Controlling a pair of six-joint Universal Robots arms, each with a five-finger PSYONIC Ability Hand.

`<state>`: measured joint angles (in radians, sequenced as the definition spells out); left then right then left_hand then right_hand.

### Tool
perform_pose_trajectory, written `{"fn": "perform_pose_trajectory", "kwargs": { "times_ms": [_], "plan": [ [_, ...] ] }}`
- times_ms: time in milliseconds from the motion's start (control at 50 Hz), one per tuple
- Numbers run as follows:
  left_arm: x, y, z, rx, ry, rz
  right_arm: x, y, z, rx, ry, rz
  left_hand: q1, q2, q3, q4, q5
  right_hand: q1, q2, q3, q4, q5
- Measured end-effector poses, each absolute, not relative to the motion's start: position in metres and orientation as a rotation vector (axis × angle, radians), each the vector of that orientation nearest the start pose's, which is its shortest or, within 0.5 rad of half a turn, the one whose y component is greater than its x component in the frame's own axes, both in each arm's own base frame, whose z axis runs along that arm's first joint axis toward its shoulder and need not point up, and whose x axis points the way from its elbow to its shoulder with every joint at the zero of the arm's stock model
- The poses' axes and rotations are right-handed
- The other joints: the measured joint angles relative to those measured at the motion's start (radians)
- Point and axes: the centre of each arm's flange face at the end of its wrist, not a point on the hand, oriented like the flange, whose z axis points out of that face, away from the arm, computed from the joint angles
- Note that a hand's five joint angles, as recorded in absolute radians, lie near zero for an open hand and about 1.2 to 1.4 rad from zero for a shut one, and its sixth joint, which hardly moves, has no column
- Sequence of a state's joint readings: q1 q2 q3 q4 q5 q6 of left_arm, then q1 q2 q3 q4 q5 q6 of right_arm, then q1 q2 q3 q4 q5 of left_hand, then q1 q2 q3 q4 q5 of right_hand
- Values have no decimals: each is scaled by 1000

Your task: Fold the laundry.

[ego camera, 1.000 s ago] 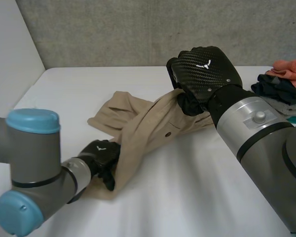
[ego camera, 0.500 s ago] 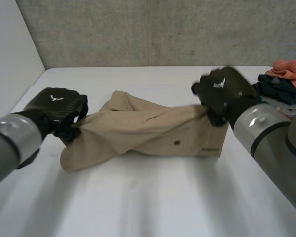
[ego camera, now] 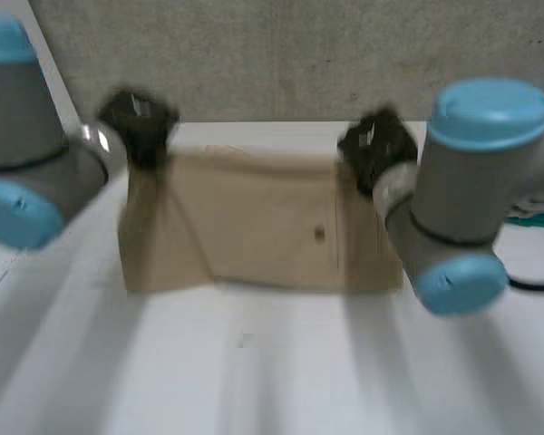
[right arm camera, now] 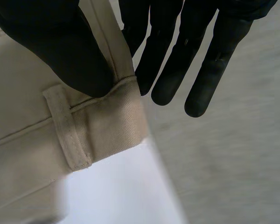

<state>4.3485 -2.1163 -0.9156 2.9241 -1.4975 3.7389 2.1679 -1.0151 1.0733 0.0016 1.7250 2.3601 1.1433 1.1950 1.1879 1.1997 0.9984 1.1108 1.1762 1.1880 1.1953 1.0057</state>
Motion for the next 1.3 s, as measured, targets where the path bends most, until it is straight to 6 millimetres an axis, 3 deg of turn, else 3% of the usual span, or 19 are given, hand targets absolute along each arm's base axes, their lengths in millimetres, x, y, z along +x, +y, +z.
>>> {"fn": "perform_pose_trajectory", "kwargs": {
  "times_ms": [80, 120, 140, 160, 180, 260, 320, 380, 480, 580, 600, 660, 780, 820, 840, 900, 1020, 1160, 1300],
  "plan": [
    [-282, -366, 367, 852, 1634, -2380, 350, -316, 319, -1082, 1784, -2685, 0, 0, 0, 0, 0, 0, 0, 1, 1, 0],
    [-279, -369, 406, 714, 1457, -2528, 353, -324, 350, -907, 1643, -2833, 0, 0, 0, 0, 0, 0, 0, 1, 1, 0],
    [-277, -368, 434, 617, 1335, -2619, 354, -327, 379, -736, 1491, -2953, 0, 0, 0, 0, 0, 0, 0, 1, 1, 0],
    [-275, -366, 447, 569, 1275, -2661, 354, -328, 386, -696, 1453, -2978, 0, 0, 0, 0, 0, 0, 0, 1, 1, 0],
    [-273, -363, 463, 508, 1201, -2713, 353, -327, 410, -553, 1305, -3060, 0, 0, 0, 0, 0, 0, 0, 1, 1, 0],
    [-268, -354, 491, 410, 1098, -2798, 353, -323, 444, -353, 1032, -3154, 0, 0, 0, 0, 0, 0, 0, 1, 1, 0],
    [-267, -353, 492, 407, 1119, -2800, 355, -323, 446, -338, 962, -3162, 0, 0, 0, 0, 0, 0, 0, 1, 1, 0],
    [-266, -356, 481, 430, 1204, -2766, 358, -327, 438, -376, 948, -3146, 0, 1, 0, 0, 0, 0, 0, 1, 1, 5],
    [-264, -367, 442, 489, 1419, -2653, 362, -342, 406, -478, 1034, -3074, 0, 2, 0, 0, 0, 0, 0, 1, 1, 5],
    [-265, -376, 380, 587, 1659, -2502, 361, -363, 346, -619, 1228, -2939, 0, 2, 0, 0, 0, 0, 0, 1, 2, 5],
    [-267, -378, 353, 638, 1737, -2447, 361, -368, 319, -689, 1316, -2877, 0, 2, 0, 0, 0, 0, 0, 1, 2, 5],
    [-271, -379, 305, 734, 1857, -2355, 360, -372, 266, -832, 1475, -2751, 0, 2, 0, 0, 0, 0, 0, 1, 2, 5],
    [-272, -364, 214, 957, 2056, -2124, 352, -355, 175, -1139, 1747, -2487, 0, 2, 0, 1, 0, 0, 0, 1, 3, 5],
    [-272, -363, 212, 966, 2062, -2114, 352, -354, 173, -1152, 1757, -2477, 0, 2, 0, 1, 0, 0, 0, 1, 3, 5],
    [-270, -351, 193, 1043, 2106, -2028, 347, -342, 157, -1256, 1825, -2399, 0, 2, 0, 1, 0, 0, 0, 1, 3, 5],
    [-266, -337, 189, 1105, 2129, -1960, 342, -329, 155, -1341, 1876, -2339, 0, 2, 0, 1, 0, 0, 0, 1, 3, 5],
    [-255, -297, 206, 1229, 2158, -1826, 325, -293, 173, -1542, 2034, -2155, 0, 2, 0, 0, 0, 0, 0, 1, 3, 5],
    [-238, -226, 223, 1505, 2209, -1504, 282, -226, 190, -1920, 2286, -1615, 0, 2, 0, 1, 0, 0, 0, 1, 3, 5],
    [-226, -154, 224, 1889, 2237, -1071, 252, -177, 195, -2153, 2239, -1246, 0, 2, 0, 1, 0, 0, 0, 1, 3, 5]
  ]
}}
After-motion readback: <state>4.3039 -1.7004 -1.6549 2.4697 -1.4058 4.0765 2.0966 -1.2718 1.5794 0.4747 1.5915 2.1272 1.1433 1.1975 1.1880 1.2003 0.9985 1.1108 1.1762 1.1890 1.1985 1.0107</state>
